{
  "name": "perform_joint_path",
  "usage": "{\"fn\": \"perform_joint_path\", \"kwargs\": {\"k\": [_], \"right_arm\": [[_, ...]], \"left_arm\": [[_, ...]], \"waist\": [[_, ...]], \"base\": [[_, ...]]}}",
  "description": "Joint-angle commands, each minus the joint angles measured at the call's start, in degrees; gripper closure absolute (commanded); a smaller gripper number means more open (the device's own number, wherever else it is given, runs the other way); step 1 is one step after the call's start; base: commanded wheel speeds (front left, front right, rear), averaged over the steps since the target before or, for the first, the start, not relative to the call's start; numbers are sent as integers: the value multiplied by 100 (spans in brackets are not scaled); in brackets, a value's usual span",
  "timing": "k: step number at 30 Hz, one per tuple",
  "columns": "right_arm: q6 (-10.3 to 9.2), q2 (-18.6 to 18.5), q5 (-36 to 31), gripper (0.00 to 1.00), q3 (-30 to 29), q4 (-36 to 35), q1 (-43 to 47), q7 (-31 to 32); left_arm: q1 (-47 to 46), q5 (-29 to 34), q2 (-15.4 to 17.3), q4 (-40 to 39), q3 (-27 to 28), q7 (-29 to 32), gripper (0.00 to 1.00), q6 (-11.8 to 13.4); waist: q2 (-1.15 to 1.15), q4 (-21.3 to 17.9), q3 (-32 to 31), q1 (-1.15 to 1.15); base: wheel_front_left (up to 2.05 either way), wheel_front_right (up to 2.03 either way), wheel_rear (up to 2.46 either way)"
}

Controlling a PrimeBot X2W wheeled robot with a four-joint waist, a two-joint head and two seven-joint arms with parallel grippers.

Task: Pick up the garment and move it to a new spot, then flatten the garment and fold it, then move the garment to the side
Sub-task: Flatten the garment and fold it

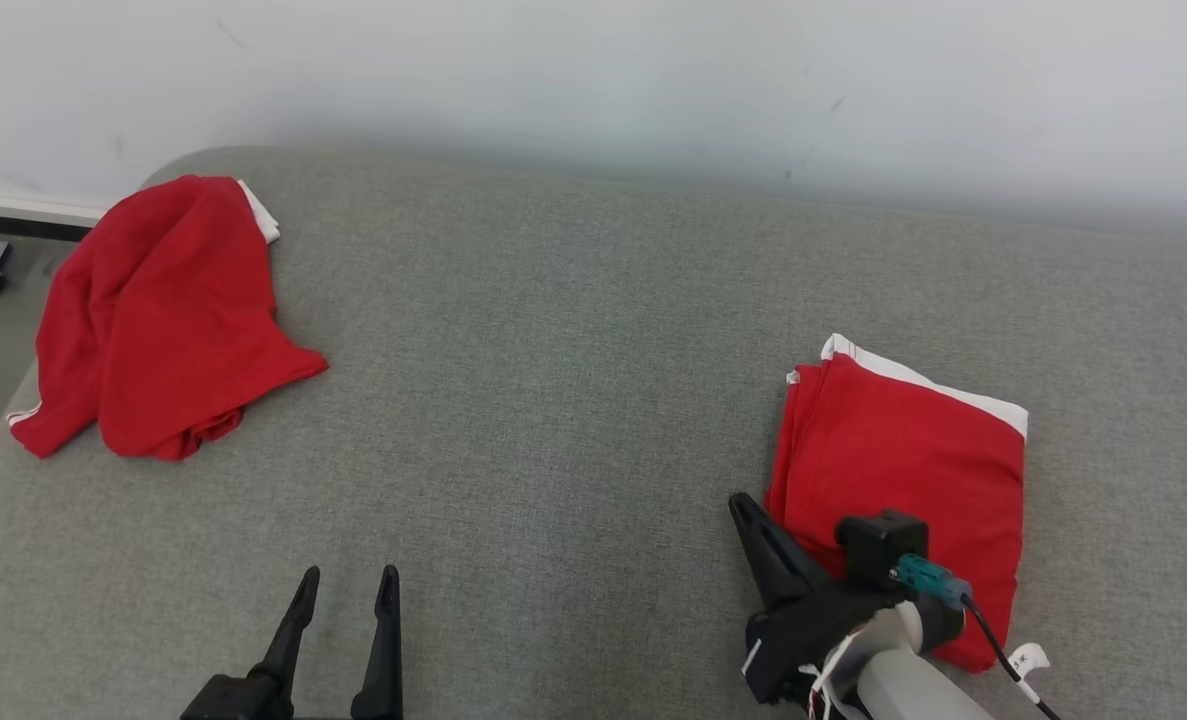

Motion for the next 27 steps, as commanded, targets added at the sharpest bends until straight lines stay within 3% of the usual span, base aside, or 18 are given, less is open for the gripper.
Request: {"fn": "perform_joint_path", "kwargs": {"k": [1, 9, 15, 20, 25, 27], "right_arm": [[-14, 39, 63, 100, 19, -149, 7, -3], [-14, -260, -131, 100, -307, -1262, 242, -2], [-14, -601, -486, 100, -1276, -2005, 707, -3], [-14, -573, -871, 100, -2357, -2494, 1329, -2], [-14, -421, -1192, 100, -2914, -2972, 2090, -2], [-14, -341, -1298, 92, -3075, -3154, 2368, -2]], "left_arm": [[-29, 2, -3, 10, 11, -18, 0, 2], [136, 97, -3, -2, 199, -18, 0, 8], [248, 150, -2, -39, 233, -18, 0, -9], [378, 455, -4, -101, 210, -18, 0, -24], [484, 540, -1, -142, 273, -18, 0, -14], [513, 580, -2, -158, 308, -18, 0, -22]], "waist": [[0, -31, -15, 0], [0, -311, -241, 0], [0, -556, -404, 0], [0, -750, -557, 0], [0, -875, -670, 0], [0, -907, -697, 0]], "base": [[0, 0, 0], [0, 0, 0], [0, 0, 0], [0, 0, 0], [0, 0, 0], [0, 0, 0]]}}
